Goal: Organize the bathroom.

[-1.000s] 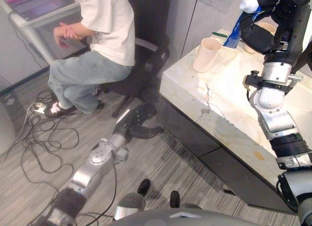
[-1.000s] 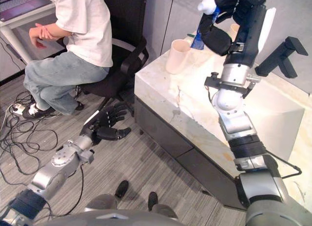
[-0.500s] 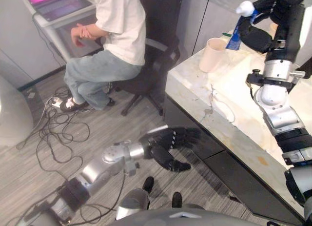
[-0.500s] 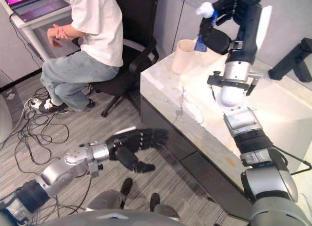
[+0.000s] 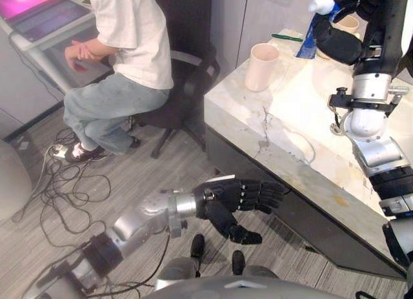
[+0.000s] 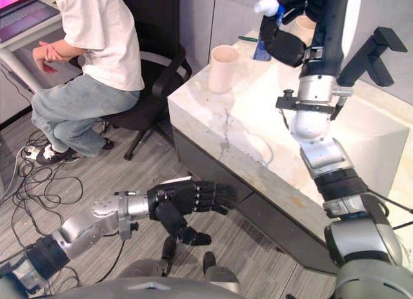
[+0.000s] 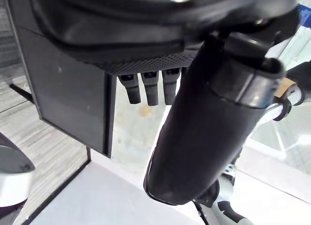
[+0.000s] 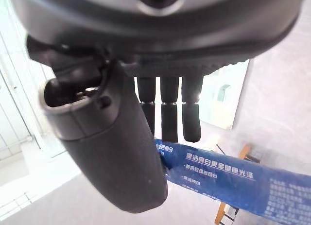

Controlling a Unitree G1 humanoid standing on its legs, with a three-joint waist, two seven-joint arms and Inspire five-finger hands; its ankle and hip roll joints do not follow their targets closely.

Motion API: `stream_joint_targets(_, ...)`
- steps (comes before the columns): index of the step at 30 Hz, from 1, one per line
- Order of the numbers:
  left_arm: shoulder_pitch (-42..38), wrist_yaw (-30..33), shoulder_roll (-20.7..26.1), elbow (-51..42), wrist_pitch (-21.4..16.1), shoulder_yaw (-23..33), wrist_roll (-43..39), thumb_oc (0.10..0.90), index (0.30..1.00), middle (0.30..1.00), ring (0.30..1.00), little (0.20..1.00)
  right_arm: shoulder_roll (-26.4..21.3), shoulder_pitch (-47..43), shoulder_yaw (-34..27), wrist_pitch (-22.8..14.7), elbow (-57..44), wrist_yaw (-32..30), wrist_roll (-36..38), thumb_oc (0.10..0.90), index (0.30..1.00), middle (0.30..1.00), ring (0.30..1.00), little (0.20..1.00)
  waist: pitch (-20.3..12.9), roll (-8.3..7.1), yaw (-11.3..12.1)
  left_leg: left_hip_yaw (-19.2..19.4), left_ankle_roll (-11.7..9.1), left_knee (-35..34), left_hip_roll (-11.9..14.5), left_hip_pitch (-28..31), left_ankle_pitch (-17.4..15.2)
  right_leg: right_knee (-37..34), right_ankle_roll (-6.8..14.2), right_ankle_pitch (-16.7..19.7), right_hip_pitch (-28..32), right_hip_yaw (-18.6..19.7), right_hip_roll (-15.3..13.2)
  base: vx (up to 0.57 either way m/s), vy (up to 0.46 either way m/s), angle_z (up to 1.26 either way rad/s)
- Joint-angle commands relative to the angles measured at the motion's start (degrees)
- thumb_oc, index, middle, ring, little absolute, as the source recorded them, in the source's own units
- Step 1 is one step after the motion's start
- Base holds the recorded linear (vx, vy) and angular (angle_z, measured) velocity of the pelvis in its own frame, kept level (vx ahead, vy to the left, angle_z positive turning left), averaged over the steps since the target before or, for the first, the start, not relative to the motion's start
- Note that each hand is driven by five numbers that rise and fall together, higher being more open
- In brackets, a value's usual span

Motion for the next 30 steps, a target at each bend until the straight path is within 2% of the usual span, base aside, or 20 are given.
stream_joint_targets(1,2.4,-4.0,-1.6,-4.0,-3.5,-0.6,-8.9,0.8,0.9,0.9,0.9,0.9,-3.3,-7.1,-3.1,-6.3,-4.6,-2.1,0.0,0.4,0.3,0.3,0.3,0.3,-10.9,-2.36,1.7,1.0,0.6,-0.2,1.0,-0.1,-2.9,-0.1,1.3,3.8,-2.9,-0.8,-1.5,0.04,0.141,0.0)
stream_joint_targets(5,2.6,-5.0,-1.0,-3.0,-4.8,-1.8,-9.0,0.8,0.9,0.9,0.9,0.9,-3.2,-8.6,-1.9,-8.1,-1.7,-1.8,1.0,0.4,0.3,0.3,0.3,0.3,-10.5,-2.27,2.2,1.2,1.9,-0.2,0.3,1.0,-3.7,3.7,2.3,3.1,-3.5,-1.3,-3.1,0.08,0.194,-0.05)
stream_joint_targets(6,2.5,-5.4,-0.3,-2.9,-5.1,-1.9,-9.3,0.8,0.9,0.9,0.9,0.9,-3.2,-9.1,-1.5,-8.6,-0.9,-1.6,1.0,0.4,0.3,0.3,0.3,0.3,-10.4,-2.24,2.4,1.7,2.4,-0.2,0.0,1.2,-3.7,6.4,2.4,3.4,-4.2,-1.6,-3.9,0.05,0.134,-0.12)
stream_joint_targets(7,2.7,-5.6,0.0,-2.7,-5.4,-2.1,-9.3,0.8,0.9,0.9,0.9,0.9,-3.2,-9.4,-1.3,-9.0,-0.3,-1.4,1.8,0.4,0.3,0.3,0.3,0.3,-10.1,-2.21,2.4,1.9,2.8,-0.2,-0.3,1.5,-3.7,9.1,2.5,4.6,-5.0,-1.7,-4.4,0.06,0.186,-0.16)
stream_joint_targets(8,3.0,-5.7,0.2,-2.5,-5.9,-2.5,-8.8,0.8,0.9,0.9,0.9,0.9,-3.1,-9.8,-1.0,-9.9,0.4,-1.0,2.4,0.4,0.3,0.3,0.3,0.3,-9.5,-2.08,2.4,1.8,3.4,-0.1,-0.7,1.9,-3.4,14.9,2.7,6.8,-7.5,-1.5,-5.1,0.05,0.166,-0.12)
stream_joint_targets(9,2.9,-5.5,0.2,-2.5,-5.9,-2.9,-8.9,0.8,0.9,0.9,0.9,0.9,-2.9,-9.6,-0.9,-10.5,0.8,-0.7,2.5,0.4,0.3,0.3,0.3,0.3,-9.0,-1.72,2.2,1.4,3.7,0.2,-0.7,2.2,-3.5,18.3,2.5,7.5,-8.8,-1.2,-5.1,0.02,0.119,-0.16)
stream_joint_targets(10,2.8,-5.5,0.2,-2.5,-5.9,-2.9,-8.9,0.8,0.9,0.9,0.9,0.9,-3.0,-9.7,-0.9,-10.5,0.8,-0.6,2.5,0.4,0.3,0.3,0.3,0.3,-9.0,-1.77,2.3,1.5,3.7,0.2,-0.8,2.1,-3.5,18.8,2.5,7.2,-9.2,-1.1,-5.2,0.07,0.11,-0.14)
stream_joint_targets(11,2.8,-5.2,0.1,-2.2,-5.5,-3.5,-7.6,0.8,0.9,0.9,0.9,0.9,-3.2,-9.9,-0.9,-11.7,2.2,1.7,5.2,0.4,0.3,0.3,0.3,0.3,-8.1,-1.55,1.7,0.7,4.4,0.4,-1.4,2.8,-3.8,22.9,2.2,8.1,-11.8,0.3,-3.9,0.08,0.079,-0.12)
stream_joint_targets(12,2.8,-4.8,0.0,-2.0,-5.5,-3.7,-6.7,0.8,0.9,0.9,0.9,0.9,-3.3,-10.1,-0.9,-11.7,2.5,2.2,5.5,0.4,0.3,0.3,0.3,0.3,-8.0,-1.56,1.6,0.6,4.4,0.3,-1.4,2.9,-3.8,23.1,2.2,8.3,-12.2,0.5,-3.7,0.17,0.087,-0.07)
stream_joint_targets(14,2.4,-3.9,0.9,-0.3,-7.3,-5.0,-5.0,0.8,0.9,0.9,0.9,0.9,-4.0,-12.2,0.4,-11.3,3.8,3.4,6.9,0.4,0.3,0.3,0.3,0.3,-7.8,-1.71,1.2,0.2,3.9,-0.1,-1.6,3.8,-4.4,15.8,2.0,6.6,-12.9,0.4,-2.6,0.17,-0.003,-0.02)
stream_joint_targets(15,2.3,-2.9,1.5,0.5,-8.4,-5.5,-4.0,0.8,0.9,0.9,0.9,0.9,-4.0,-14.1,1.3,-10.4,4.4,4.4,7.6,0.4,0.3,0.3,0.3,0.3,-7.7,-1.84,1.3,0.0,3.7,-0.2,-1.8,4.3,-5.3,9.1,2.4,6.9,-12.7,0.2,-1.9,0.16,-0.047,-0.07)
stream_joint_targets(16,2.4,-3.1,1.5,1.0,-8.8,-5.6,-3.5,0.8,0.9,0.9,0.9,0.9,-4.1,-14.8,1.6,-10.0,4.7,4.6,7.8,0.4,0.3,0.3,0.3,0.3,-7.6,-2.39,1.3,0.0,3.6,-0.2,-2.5,4.7,-6.0,5.9,3.3,9.3,-13.9,0.1,-1.9,0.15,-0.055,-0.08)
stream_joint_targets(18,2.7,-2.5,1.2,2.0,-9.0,-5.5,-1.7,0.8,0.9,0.9,0.9,0.9,-3.4,-16.7,2.4,-9.1,5.5,5.7,8.7,0.4,0.3,0.3,0.3,0.3,-6.6,-2.74,1.2,-0.4,3.9,-0.1,-2.8,6.2,-7.6,5.1,4.2,13.5,-16.7,0.7,-1.5,0.11,-0.084,-0.05)
stream_joint_targets(21,3.4,-1.0,1.6,2.8,-8.4,-4.5,0.7,0.8,0.9,0.9,0.9,0.9,-2.8,-16.8,2.0,-8.1,5.6,8.0,9.3,0.4,0.3,0.3,0.3,0.3,-6.6,-2.88,1.7,-0.2,4.1,-0.2,-2.2,6.9,-7.9,3.6,4.1,12.0,-15.7,-0.3,-1.0,0.14,-0.101,0.26)
stream_joint_targets(22,3.9,-1.3,2.3,3.8,-8.4,-4.0,1.3,0.8,0.9,0.9,0.9,0.9,-2.8,-17.6,2.8,-6.2,5.3,8.0,10.1,0.4,0.3,0.3,0.3,0.3,-7.5,-3.09,2.3,-0.3,3.7,-0.2,-1.6,6.7,-7.6,1.4,3.9,11.3,-13.4,-0.5,-0.6,0.1,-0.08,0.34)
stream_joint_targets(23,3.8,-1.3,2.3,3.8,-8.4,-3.9,1.3,0.8,0.9,0.9,0.9,0.9,-2.8,-17.7,2.9,-6.1,5.3,8.0,10.1,0.4,0.3,0.3,0.3,0.3,-7.4,-3.28,2.2,-0.3,3.6,-0.2,-1.9,6.4,-7.1,1.3,3.9,11.7,-13.5,-0.6,-0.9,0.13,-0.076,0.32)
stream_joint_targets(30,6.2,-2.0,2.7,2.9,-7.2,-3.5,0.5,0.8,0.9,0.9,0.9,0.9,-1.8,-17.0,5.1,-4.7,6.8,8.6,11.8,0.4,0.3,0.3,0.3,0.3,-9.8,-3.67,3.4,0.6,2.1,-0.2,-0.1,5.5,-7.3,-0.4,2.8,8.1,-9.1,-1.4,-0.5,0.12,-0.061,0.1)
